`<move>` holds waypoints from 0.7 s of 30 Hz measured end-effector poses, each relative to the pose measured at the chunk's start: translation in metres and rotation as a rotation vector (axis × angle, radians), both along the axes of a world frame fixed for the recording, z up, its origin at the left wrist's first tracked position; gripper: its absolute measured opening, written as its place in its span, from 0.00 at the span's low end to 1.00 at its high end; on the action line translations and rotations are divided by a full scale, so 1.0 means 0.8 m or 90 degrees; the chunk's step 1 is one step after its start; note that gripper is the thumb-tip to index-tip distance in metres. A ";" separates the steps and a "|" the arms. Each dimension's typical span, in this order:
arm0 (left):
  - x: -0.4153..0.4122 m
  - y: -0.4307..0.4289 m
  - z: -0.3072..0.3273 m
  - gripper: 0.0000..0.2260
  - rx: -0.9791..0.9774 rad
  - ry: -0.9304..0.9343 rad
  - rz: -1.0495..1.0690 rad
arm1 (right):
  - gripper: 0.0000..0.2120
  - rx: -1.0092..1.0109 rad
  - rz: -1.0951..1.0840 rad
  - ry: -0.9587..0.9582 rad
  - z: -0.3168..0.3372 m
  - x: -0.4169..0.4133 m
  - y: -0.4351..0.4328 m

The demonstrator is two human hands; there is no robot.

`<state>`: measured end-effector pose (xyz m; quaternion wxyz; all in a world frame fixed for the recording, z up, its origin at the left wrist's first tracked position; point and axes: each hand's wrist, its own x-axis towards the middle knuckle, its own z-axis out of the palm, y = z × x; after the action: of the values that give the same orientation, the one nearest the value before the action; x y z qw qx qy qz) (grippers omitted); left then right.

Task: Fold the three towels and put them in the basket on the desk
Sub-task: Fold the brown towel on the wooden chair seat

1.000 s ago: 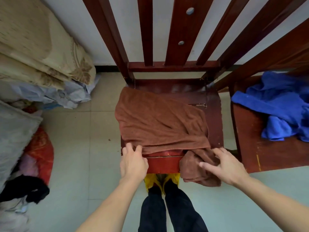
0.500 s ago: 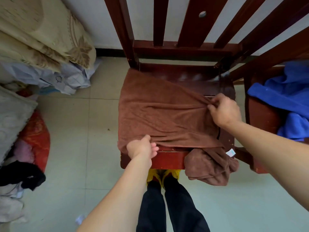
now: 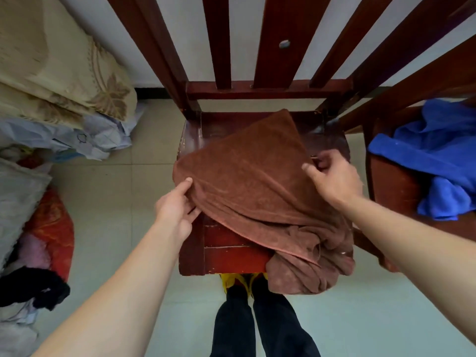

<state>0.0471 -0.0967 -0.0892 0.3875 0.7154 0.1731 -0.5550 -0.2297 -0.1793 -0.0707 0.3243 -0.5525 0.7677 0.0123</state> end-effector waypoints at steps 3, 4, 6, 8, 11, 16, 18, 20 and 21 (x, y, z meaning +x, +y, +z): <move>0.009 -0.004 -0.005 0.05 0.000 -0.019 -0.004 | 0.23 0.030 0.028 0.006 -0.024 0.042 -0.048; 0.012 -0.007 -0.006 0.06 -0.004 -0.050 -0.015 | 0.21 0.041 0.036 0.015 -0.030 0.048 -0.056; 0.016 -0.019 -0.002 0.09 -0.023 -0.134 -0.046 | 0.17 0.044 0.030 0.037 -0.036 0.041 -0.063; 0.018 -0.045 0.006 0.11 -0.049 -0.194 -0.086 | 0.17 0.017 -0.021 0.039 -0.032 0.014 -0.064; 0.014 -0.096 0.013 0.11 -0.097 -0.215 -0.139 | 0.17 -0.005 -0.102 0.026 -0.024 -0.034 -0.064; -0.016 -0.104 0.001 0.15 -0.016 -0.287 -0.161 | 0.24 -0.001 -0.227 -0.093 -0.011 -0.060 -0.045; -0.043 -0.062 -0.002 0.21 0.064 -0.291 -0.170 | 0.27 0.010 -0.265 -0.079 -0.003 -0.070 -0.010; -0.081 -0.012 0.000 0.26 0.135 -0.243 -0.221 | 0.26 0.059 -0.327 -0.085 -0.005 -0.080 0.036; -0.103 0.010 0.003 0.27 0.152 -0.208 -0.256 | 0.25 0.093 -0.355 -0.100 -0.008 -0.083 0.060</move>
<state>-0.0353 -0.0888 -0.0868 0.2050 0.8559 0.0271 -0.4740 -0.2958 -0.1315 -0.0772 0.4124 -0.2943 0.8597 -0.0646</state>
